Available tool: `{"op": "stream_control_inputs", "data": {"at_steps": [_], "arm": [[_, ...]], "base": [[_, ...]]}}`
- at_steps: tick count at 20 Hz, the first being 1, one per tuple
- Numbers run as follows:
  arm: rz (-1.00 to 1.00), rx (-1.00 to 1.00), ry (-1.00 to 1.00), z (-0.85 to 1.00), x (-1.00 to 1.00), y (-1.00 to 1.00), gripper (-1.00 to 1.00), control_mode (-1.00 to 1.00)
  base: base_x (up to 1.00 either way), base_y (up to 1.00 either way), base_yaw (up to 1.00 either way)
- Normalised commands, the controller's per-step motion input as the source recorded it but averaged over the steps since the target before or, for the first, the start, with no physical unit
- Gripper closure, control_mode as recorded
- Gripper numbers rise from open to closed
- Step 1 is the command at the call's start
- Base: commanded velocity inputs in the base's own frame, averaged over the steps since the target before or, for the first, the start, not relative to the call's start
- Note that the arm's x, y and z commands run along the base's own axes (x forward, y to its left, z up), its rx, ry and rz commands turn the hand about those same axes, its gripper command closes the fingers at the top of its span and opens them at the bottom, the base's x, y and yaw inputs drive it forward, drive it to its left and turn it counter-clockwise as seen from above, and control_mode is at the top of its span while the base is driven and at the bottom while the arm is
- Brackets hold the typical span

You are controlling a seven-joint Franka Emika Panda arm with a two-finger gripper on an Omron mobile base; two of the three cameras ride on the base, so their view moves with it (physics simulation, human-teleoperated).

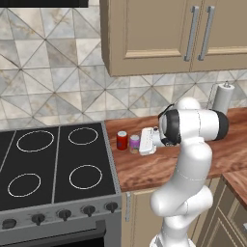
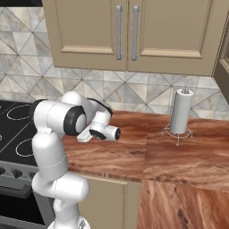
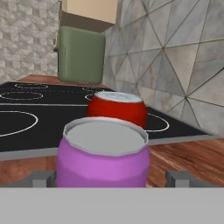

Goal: Four empty soda cans are scattered around the kitchen. Gather all the cans and cluster them next to the stove for recycling.

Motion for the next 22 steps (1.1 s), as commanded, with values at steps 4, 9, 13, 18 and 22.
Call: {"op": "stream_control_inputs", "data": {"at_steps": [4,9,13,18,22], "arm": [[0.0,0.0,0.0,0.0,0.0,0.0,-1.0,-1.0],[0.0,0.0,0.0,0.01,0.0,0.0,-1.0,-1.0],[0.0,0.0,0.0,0.15,0.0,-0.01,-1.0,-1.0],[0.0,0.0,0.0,0.29,-0.01,-0.05,-1.0,-1.0],[0.0,0.0,0.0,0.33,-0.06,-0.07,-1.0,-1.0]], "base": [[0.0,0.0,0.0],[0.0,0.0,0.0],[0.0,0.0,0.0],[0.0,0.0,0.0],[0.0,0.0,0.0]]}}
